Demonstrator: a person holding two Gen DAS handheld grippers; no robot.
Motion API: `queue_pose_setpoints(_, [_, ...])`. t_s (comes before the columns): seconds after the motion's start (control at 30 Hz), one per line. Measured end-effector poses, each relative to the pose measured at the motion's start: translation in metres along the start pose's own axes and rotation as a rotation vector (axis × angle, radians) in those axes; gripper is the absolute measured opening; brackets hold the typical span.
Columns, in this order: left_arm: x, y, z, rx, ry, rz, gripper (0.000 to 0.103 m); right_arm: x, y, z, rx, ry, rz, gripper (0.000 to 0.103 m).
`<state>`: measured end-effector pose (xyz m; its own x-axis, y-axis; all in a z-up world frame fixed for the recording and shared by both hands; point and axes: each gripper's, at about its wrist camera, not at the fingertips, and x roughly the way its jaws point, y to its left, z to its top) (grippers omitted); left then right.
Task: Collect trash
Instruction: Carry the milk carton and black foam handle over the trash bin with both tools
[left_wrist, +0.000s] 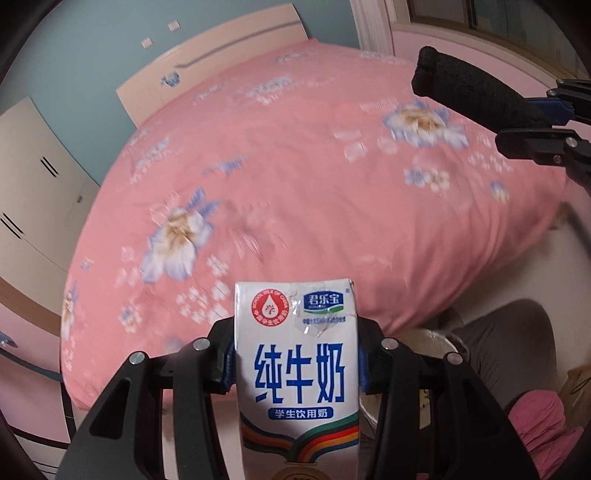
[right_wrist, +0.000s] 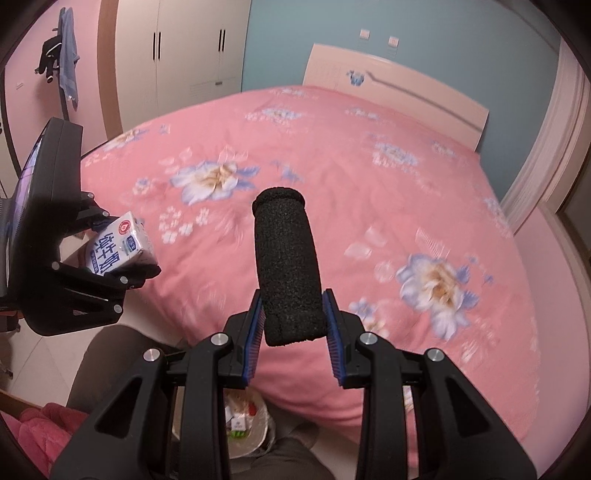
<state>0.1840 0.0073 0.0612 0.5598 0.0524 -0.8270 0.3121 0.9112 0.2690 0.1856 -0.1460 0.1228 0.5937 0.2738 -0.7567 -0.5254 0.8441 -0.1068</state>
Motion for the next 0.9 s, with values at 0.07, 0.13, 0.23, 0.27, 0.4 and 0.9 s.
queue_pose_setpoints(0.07, [0.01,-0.005,-0.008,0.002,0.02,-0.011,0.049,0.01,0.001,-0.013,0.009,0.027,0.015,0.032])
queue_pose_setpoints(0.13, [0.024,-0.012,-0.019,0.005,0.051,-0.029,0.049,0.022,0.004,-0.027,0.017,0.056,0.027,0.032])
queue_pose_setpoints(0.23, [0.043,-0.022,-0.035,0.015,0.093,-0.051,0.049,0.041,0.009,-0.046,0.023,0.105,0.047,0.032])
queue_pose_setpoints(0.27, [0.048,-0.025,-0.039,0.019,0.105,-0.058,0.049,0.048,0.012,-0.053,0.022,0.123,0.055,0.032])
queue_pose_setpoints(0.4, [0.071,-0.039,-0.055,0.023,0.151,-0.091,0.049,0.072,0.02,-0.079,0.027,0.187,0.086,0.032])
queue_pose_setpoints(0.9, [0.16,-0.087,-0.112,0.018,0.344,-0.23,0.049,0.159,0.053,-0.175,0.048,0.436,0.202,0.032])
